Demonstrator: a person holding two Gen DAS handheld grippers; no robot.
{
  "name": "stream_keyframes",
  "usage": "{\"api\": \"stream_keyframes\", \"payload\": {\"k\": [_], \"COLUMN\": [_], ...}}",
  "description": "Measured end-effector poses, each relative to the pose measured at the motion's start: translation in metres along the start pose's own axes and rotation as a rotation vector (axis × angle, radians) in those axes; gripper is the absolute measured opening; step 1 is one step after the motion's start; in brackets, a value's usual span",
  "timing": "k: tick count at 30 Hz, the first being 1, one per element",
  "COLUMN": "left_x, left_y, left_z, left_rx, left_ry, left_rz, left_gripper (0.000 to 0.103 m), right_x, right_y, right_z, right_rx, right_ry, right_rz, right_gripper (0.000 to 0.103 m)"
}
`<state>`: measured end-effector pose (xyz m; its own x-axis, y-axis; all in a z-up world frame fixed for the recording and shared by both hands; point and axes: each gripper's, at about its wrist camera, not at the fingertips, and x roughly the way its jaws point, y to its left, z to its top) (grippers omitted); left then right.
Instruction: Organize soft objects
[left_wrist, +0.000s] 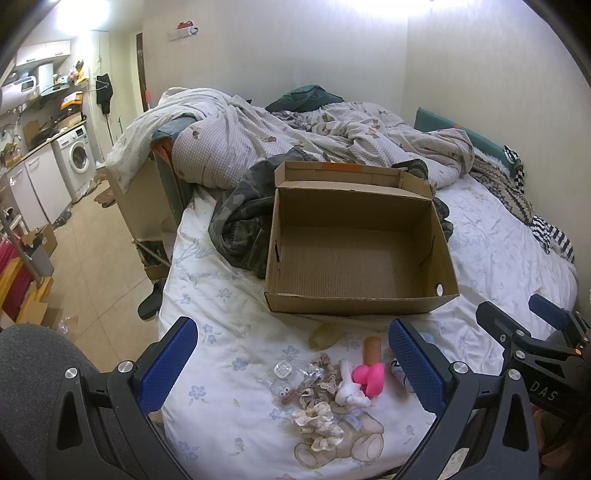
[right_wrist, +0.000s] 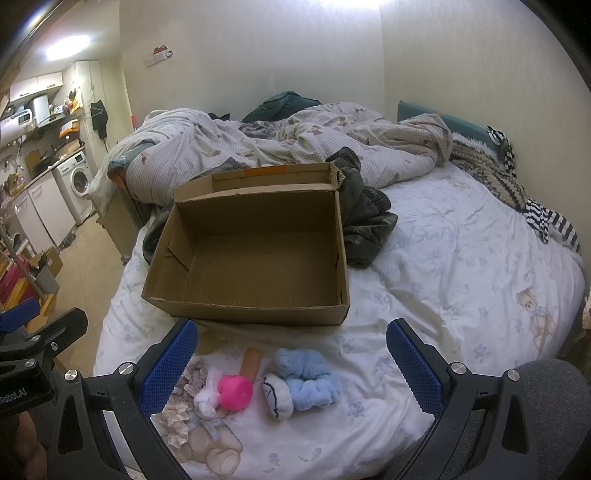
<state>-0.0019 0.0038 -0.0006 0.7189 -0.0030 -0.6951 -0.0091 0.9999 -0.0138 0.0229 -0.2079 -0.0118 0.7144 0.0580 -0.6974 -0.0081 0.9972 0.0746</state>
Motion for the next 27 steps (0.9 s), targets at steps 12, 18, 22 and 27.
{"api": "stream_keyframes", "payload": {"k": [12, 18, 22, 27], "left_x": [-0.0001, 0.0012, 0.0018, 0.0], "left_y": [-0.0001, -0.0021, -0.003, -0.0039], "left_z": [-0.0002, 0.0021, 0.0022, 0.0032], "left_rx": [0.002, -0.001, -0.002, 0.002], "left_ry": [-0.002, 0.001, 0.001, 0.0], "left_rz": [0.001, -0.002, -0.001, -0.001], "left_gripper": [0.103, 0.103, 0.103, 0.103], "right_x": [0.0, 0.0006, 0.0014, -0.0006], "right_y": [-0.0001, -0.0001, -0.0001, -0.0002], "right_z": [0.0, -0.001, -0.0019, 0.0013], "right_rx": [-0.003, -0.002, -0.004, -0.004], "right_ry": [-0.001, 0.0, 0.0, 0.001], "right_rz": [-0.002, -0.001, 0.0, 0.001], "right_gripper": [0.103, 0.103, 0.103, 0.103]}}
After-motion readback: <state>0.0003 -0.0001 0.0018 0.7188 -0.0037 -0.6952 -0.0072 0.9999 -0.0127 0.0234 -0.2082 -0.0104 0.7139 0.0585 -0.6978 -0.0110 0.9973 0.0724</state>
